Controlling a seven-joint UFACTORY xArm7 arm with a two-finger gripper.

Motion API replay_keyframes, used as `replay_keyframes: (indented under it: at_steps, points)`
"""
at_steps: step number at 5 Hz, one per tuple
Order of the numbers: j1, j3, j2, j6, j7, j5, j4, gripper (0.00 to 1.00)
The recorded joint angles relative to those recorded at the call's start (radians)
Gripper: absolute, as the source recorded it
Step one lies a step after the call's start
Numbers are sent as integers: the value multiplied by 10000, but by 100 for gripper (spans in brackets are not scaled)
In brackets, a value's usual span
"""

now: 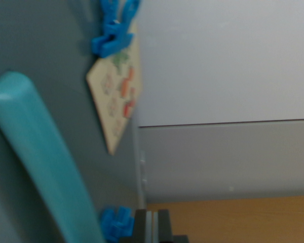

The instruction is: Close fridge door

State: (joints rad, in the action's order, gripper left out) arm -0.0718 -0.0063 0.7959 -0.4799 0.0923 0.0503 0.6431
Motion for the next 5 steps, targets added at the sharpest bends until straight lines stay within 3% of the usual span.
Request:
replay_keyframes:
  at_steps: [1, 2, 3, 4, 5]
  points:
    - [5, 195, -267, 0, 0, 249, 171, 100]
    - [5, 195, -267, 0, 0, 249, 171, 100]
    - [5, 392, -610, 0, 0, 294, 493, 100]
    - [5, 392, -610, 0, 0, 294, 493, 100]
    - [9, 693, -876, 0, 0, 294, 700, 100]
